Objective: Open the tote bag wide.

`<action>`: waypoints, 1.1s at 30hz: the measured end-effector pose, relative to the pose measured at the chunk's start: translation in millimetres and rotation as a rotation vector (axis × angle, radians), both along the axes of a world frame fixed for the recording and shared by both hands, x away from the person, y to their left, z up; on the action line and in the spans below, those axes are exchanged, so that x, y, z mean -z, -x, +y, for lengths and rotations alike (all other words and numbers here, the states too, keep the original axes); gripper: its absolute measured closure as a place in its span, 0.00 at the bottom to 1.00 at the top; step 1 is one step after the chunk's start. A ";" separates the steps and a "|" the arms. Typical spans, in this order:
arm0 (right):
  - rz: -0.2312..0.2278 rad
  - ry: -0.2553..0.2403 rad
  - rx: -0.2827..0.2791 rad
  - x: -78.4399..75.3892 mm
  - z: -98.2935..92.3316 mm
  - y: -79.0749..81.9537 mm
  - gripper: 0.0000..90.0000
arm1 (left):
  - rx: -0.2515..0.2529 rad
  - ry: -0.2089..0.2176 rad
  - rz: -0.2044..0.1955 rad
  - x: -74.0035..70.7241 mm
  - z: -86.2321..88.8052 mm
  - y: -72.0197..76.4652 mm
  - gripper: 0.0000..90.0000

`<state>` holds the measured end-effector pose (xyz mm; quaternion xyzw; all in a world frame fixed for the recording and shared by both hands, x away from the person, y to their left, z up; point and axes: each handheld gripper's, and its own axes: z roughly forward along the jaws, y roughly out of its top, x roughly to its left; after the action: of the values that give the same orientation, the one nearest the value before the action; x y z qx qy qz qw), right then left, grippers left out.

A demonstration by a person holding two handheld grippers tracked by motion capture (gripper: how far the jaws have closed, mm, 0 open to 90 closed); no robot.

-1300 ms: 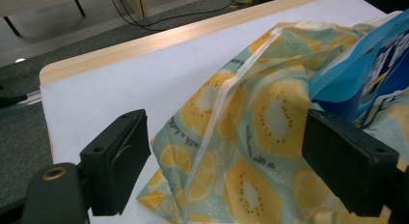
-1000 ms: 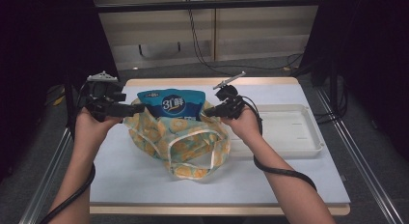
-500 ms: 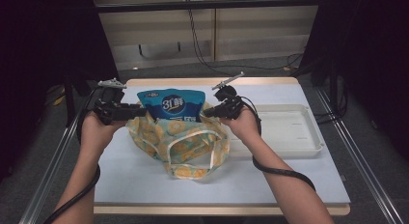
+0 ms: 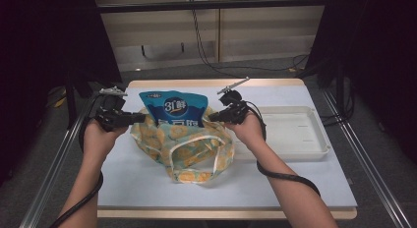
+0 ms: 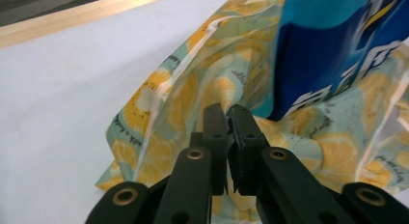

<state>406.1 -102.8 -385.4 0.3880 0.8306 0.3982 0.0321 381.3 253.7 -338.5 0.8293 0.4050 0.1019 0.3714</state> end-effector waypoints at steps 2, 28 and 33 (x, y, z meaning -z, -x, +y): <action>0.008 0.000 0.003 1.9 -0.4 0.0 1.00 | 0.000 -0.007 0.000 3.0 -0.1 0.1 0.96; 0.044 0.017 0.028 25.2 0.4 -0.3 1.00 | -0.052 0.010 -0.002 46.5 -0.7 9.1 0.97; 0.048 0.014 0.029 33.1 3.2 -1.8 1.00 | -0.047 -0.008 0.000 49.9 -1.5 10.0 0.97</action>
<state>407.9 -99.6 -418.5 0.4093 0.8282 0.3824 0.0204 371.3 252.2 -388.4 0.8211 0.4240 0.1122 0.3653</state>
